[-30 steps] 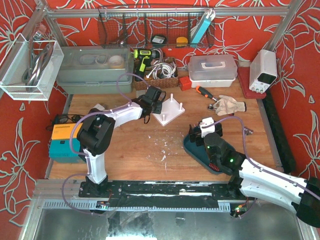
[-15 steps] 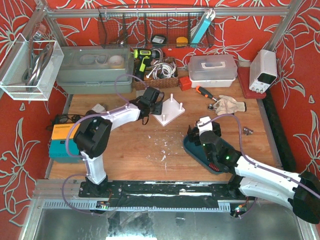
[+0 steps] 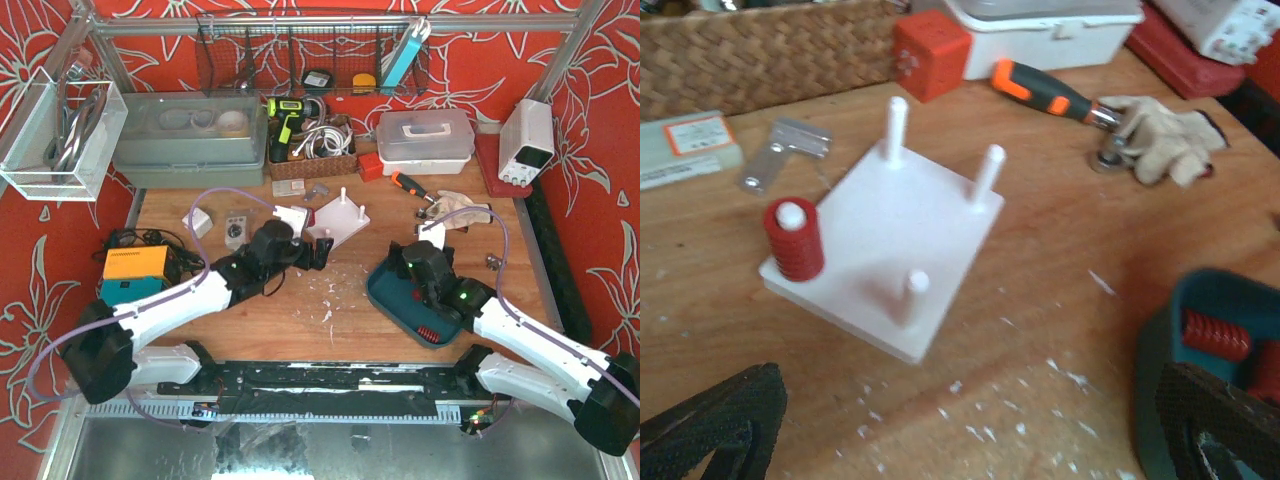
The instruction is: Install the large spring
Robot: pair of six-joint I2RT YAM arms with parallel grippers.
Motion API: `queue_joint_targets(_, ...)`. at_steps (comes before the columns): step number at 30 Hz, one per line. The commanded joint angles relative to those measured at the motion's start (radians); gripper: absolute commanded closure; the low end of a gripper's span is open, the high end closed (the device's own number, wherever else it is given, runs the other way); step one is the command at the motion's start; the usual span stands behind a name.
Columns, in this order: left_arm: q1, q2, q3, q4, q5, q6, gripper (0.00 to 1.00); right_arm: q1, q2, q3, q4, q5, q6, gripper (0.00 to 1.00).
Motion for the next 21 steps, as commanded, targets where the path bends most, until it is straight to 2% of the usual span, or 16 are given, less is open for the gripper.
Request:
queue_joint_targets(1,-0.064,-0.1,-0.144,0.166,-0.021,0.027,0.0,-0.018,-0.027,0.038,-0.277,-0.037,0.249,0.02)
queue_joint_targets(8,-0.093,-0.109,-0.34,0.42,0.018,0.132,0.0,-0.022,-0.029,0.116,-0.626,0.071,0.604,0.17)
queue_joint_targets(15,-0.094,-0.062,-0.333,0.438,0.055,0.165,0.0,-0.031,-0.008,0.035,-0.555,0.035,0.682,0.39)
queue_joint_targets(19,-0.095,-0.052,-0.326,0.432,0.058,0.165,0.0,-0.034,0.031,0.002,-0.516,0.014,0.743,0.56)
queue_joint_targets(21,-0.095,-0.057,-0.324,0.428,0.062,0.162,0.0,-0.036,0.053,-0.005,-0.488,0.004,0.759,0.58)
